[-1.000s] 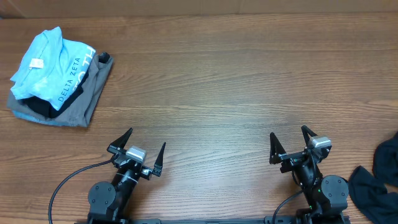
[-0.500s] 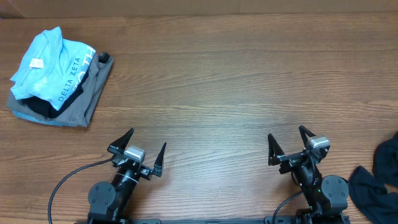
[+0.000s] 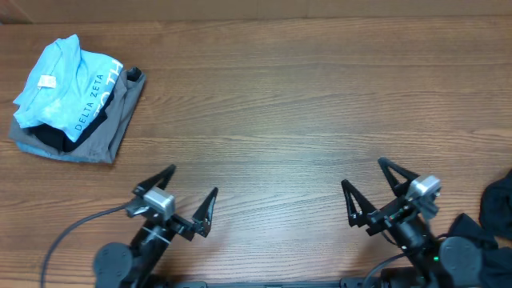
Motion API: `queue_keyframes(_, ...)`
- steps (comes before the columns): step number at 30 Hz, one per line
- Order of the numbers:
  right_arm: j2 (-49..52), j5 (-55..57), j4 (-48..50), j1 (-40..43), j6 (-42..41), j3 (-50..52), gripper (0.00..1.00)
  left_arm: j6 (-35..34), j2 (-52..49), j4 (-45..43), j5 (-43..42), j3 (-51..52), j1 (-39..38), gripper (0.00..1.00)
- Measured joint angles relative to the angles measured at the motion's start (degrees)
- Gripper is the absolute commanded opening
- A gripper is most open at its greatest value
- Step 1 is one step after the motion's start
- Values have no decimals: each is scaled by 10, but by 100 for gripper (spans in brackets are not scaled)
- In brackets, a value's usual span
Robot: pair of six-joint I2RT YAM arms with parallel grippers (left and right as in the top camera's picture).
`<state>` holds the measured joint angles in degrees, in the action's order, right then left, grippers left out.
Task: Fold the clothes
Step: 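Reach the right gripper to the crumpled black t-shirt at right edge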
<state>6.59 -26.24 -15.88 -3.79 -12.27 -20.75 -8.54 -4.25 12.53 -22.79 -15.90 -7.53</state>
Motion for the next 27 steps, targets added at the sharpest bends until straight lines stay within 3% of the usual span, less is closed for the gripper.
queue_keyframes(5, 171, -4, -103, 0, -5, -148, 100, 1, -130, 113, 14, -169, 0, 100)
queue_keyframes(10, 387, 43, -287, 0, -10, -324, 100, 27, -317, 291, 22, -348, 0, 100)
queue_keyframes(15, 547, 87, -395, 0, -8, -479, 100, 52, -483, 436, 27, -509, 0, 100)
queue_keyframes(20, 638, 176, -441, 23, -34, -533, 100, 74, -581, 497, 32, -574, 0, 100)
queue_keyframes(27, 746, 294, -481, 197, -140, -535, 100, 86, -642, 537, 35, -578, 0, 100)
